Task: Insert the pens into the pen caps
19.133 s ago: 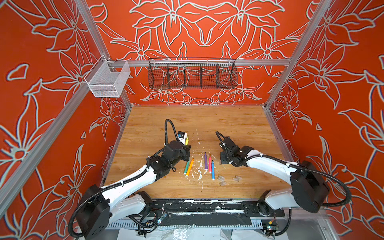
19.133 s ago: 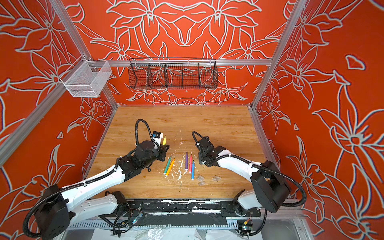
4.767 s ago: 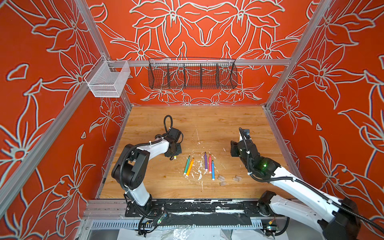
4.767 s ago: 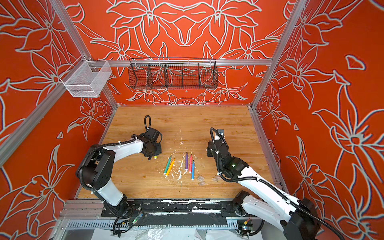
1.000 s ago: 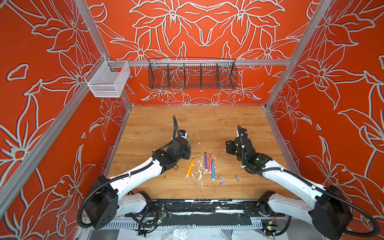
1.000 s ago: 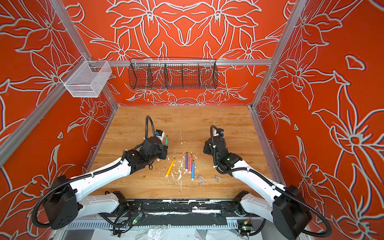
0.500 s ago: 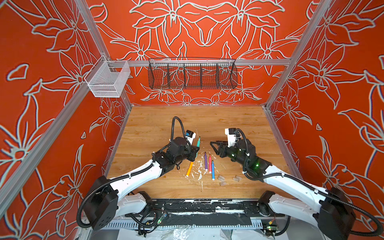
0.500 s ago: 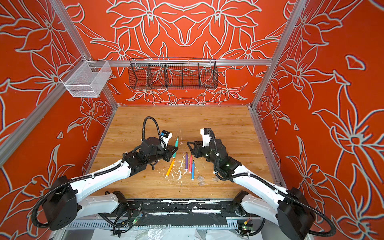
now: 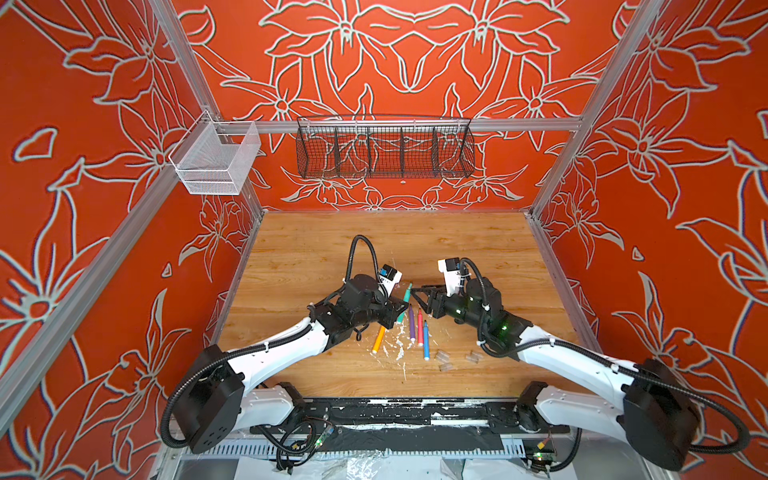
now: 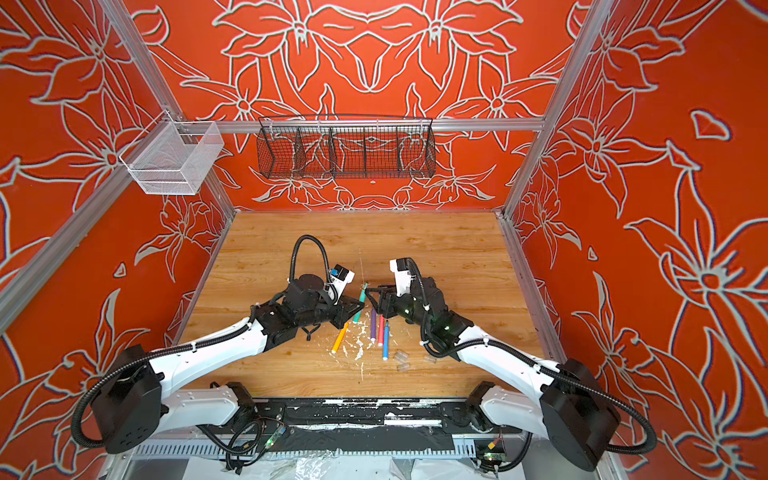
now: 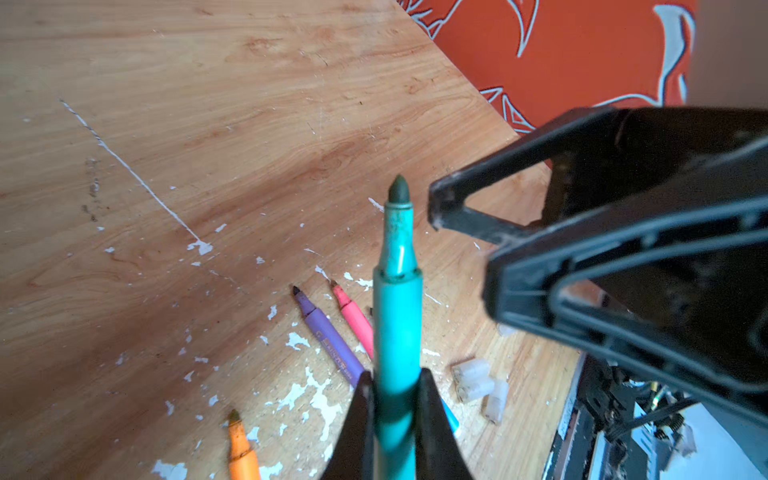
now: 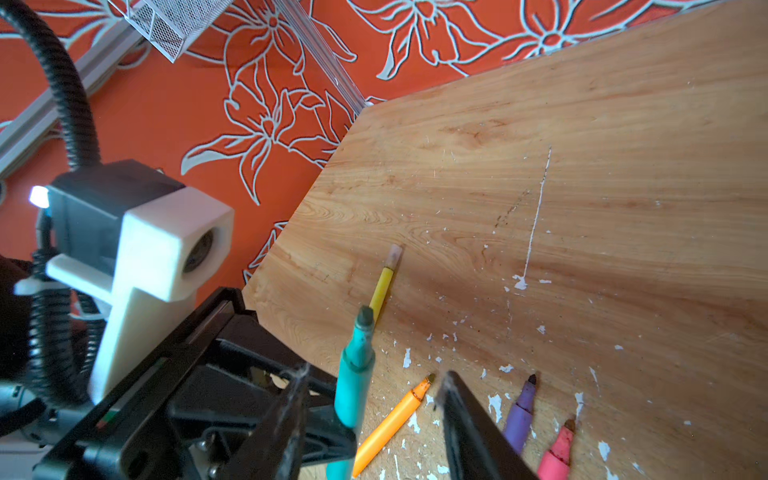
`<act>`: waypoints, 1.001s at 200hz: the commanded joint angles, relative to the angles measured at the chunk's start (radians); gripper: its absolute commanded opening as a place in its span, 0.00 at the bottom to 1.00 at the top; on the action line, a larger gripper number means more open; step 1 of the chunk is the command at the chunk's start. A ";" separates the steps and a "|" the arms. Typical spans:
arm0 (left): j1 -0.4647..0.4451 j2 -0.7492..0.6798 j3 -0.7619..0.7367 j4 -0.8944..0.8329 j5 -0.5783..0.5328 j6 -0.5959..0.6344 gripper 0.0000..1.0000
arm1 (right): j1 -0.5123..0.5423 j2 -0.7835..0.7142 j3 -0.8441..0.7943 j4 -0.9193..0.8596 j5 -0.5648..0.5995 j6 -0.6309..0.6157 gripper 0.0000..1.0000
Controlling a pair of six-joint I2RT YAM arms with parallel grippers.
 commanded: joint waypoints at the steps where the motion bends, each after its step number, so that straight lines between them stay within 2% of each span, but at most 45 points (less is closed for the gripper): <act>1: -0.016 0.014 0.035 0.023 0.047 0.026 0.00 | 0.008 0.019 0.042 0.019 -0.028 0.013 0.53; 30: -0.025 0.020 0.038 0.030 0.064 0.029 0.00 | 0.009 0.042 0.050 0.017 -0.032 0.022 0.50; 42: -0.028 0.023 0.047 0.016 0.058 0.034 0.00 | 0.011 0.050 0.054 0.017 -0.036 0.024 0.42; 59: -0.030 0.022 0.045 0.015 0.047 0.031 0.00 | 0.013 0.059 0.060 0.017 -0.042 0.027 0.36; 93: -0.031 0.024 0.048 0.012 0.042 0.027 0.00 | 0.025 0.082 0.059 0.033 -0.047 0.045 0.33; 120: -0.032 0.019 0.043 0.018 0.037 0.025 0.00 | 0.033 0.092 0.061 0.037 -0.047 0.057 0.16; 134: -0.032 0.022 0.046 0.015 0.037 0.025 0.00 | 0.033 0.092 0.056 0.044 -0.044 0.064 0.11; 173: -0.032 0.047 0.053 0.016 0.049 0.024 0.21 | 0.034 0.080 0.020 0.125 -0.062 0.101 0.00; 200: -0.032 0.064 0.065 0.007 0.057 0.025 0.29 | 0.034 0.063 -0.015 0.180 -0.049 0.139 0.00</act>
